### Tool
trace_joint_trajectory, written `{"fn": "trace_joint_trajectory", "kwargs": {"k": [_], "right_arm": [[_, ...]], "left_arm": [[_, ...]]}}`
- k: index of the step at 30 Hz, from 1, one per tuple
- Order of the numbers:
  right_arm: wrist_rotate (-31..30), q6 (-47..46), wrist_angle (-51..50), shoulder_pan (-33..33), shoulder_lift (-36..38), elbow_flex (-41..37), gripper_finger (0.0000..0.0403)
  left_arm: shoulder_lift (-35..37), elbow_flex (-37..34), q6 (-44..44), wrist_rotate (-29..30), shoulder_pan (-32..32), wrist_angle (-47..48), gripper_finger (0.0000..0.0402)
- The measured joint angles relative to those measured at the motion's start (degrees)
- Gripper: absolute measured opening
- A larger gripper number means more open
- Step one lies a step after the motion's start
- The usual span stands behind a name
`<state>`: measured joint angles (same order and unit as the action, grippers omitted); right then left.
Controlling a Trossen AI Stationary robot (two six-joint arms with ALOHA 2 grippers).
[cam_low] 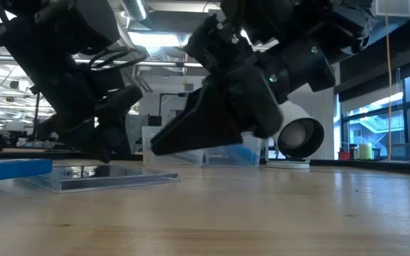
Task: Pick & place jewel cases by type
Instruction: Put the black CD Case into the left transparent bin
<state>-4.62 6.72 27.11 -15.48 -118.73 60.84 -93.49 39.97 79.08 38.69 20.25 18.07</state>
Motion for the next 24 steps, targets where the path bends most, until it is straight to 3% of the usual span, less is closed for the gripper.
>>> {"fn": "trace_joint_trajectory", "kwargs": {"k": [5,16,24], "right_arm": [[0.2,1.95,0.04,0.58,-0.83,1.86,0.0273],[-0.07,-3.43,-2.45,2.26,-0.97,2.86,0.0273],[0.19,-3.68,-2.94,2.97,-0.97,2.84,0.0273]], "left_arm": [[2.0,0.0,-3.47,3.32,-0.33,0.22,0.0217],[4.59,0.09,-14.82,5.83,-0.18,-6.23,0.0217],[4.59,0.11,-17.96,4.77,-0.96,-7.96,0.0219]]}}
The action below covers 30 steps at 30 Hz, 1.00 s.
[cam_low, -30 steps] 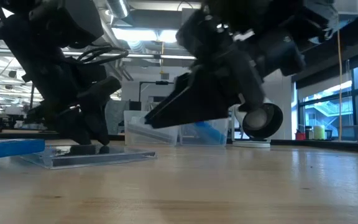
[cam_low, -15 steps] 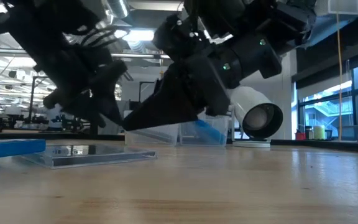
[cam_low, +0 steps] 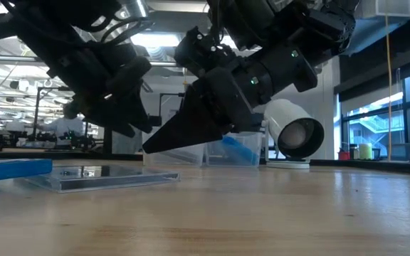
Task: Pick & place jewel cases by type
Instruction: Put the black CD Case into the left transparent bin
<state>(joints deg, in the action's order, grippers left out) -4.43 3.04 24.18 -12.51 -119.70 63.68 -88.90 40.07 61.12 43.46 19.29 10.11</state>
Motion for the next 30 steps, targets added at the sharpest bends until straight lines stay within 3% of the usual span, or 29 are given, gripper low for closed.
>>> {"fn": "trace_joint_trajectory", "kwargs": {"k": [17,30], "right_arm": [[-0.51,-1.65,4.01,1.43,-3.97,-0.07,0.0273],[0.35,-3.06,-1.73,2.51,-3.58,0.22,0.0273]], "left_arm": [[-0.07,0.02,-2.11,0.33,-0.28,-0.07,0.0217],[-0.07,0.04,-6.55,-2.04,-0.28,-0.04,0.0219]]}}
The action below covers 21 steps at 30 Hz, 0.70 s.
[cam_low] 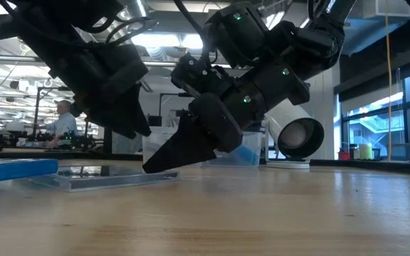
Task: Pick & place jewel cases by type
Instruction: Put the black CD Case into the left transparent bin
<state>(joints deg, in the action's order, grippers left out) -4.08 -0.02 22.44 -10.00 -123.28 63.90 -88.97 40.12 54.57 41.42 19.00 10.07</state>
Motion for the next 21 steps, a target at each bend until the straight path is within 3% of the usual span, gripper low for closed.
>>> {"fn": "trace_joint_trajectory", "kwargs": {"k": [21], "right_arm": [[-2.2,6.05,-14.7,2.07,2.89,0.2,0.0273]], "left_arm": [[-0.02,0.02,-3.31,-24.98,4.6,0.17,0.0218]]}}
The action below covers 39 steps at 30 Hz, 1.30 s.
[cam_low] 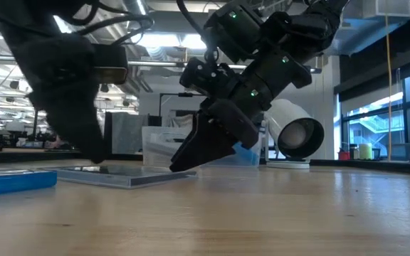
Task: Pick & place jewel cases by type
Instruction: Put the black CD Case into the left transparent bin
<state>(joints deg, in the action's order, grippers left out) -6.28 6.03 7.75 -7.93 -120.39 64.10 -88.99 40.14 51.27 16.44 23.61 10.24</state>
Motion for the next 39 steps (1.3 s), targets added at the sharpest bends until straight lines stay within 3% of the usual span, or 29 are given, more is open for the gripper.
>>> {"fn": "trace_joint_trajectory", "kwargs": {"k": [10,18,23,29,34,39], "right_arm": [[0.08,1.85,-0.43,0.18,1.12,-0.12,0.0273],[-3.58,2.26,-13.28,0.27,10.21,-0.98,0.0273],[-8.23,1.58,-16.2,-0.34,14.4,-2.51,0.0273],[-7.4,2.04,-20.14,-0.12,18.36,-5.75,0.0273],[0.9,2.26,-13.09,2.52,19.25,-11.2,0.0273],[4.77,3.53,0.32,4.82,18.37,-17.0,0.0273]], "left_arm": [[2.4,0.0,-6.53,-1.9,3.63,2.06,0.0218],[5.35,0.0,-1.15,1.31,6.27,12.83,0.0216],[4.78,-0.52,0.03,4.98,6.22,12.94,0.0219],[3.73,-0.57,-2.93,7.46,5.12,12.43,0.0216],[3.41,-0.55,-4.48,6.54,5.66,10.92,0.0219],[3.41,-0.55,-2.55,11.66,7.19,8.45,0.0219]]}}
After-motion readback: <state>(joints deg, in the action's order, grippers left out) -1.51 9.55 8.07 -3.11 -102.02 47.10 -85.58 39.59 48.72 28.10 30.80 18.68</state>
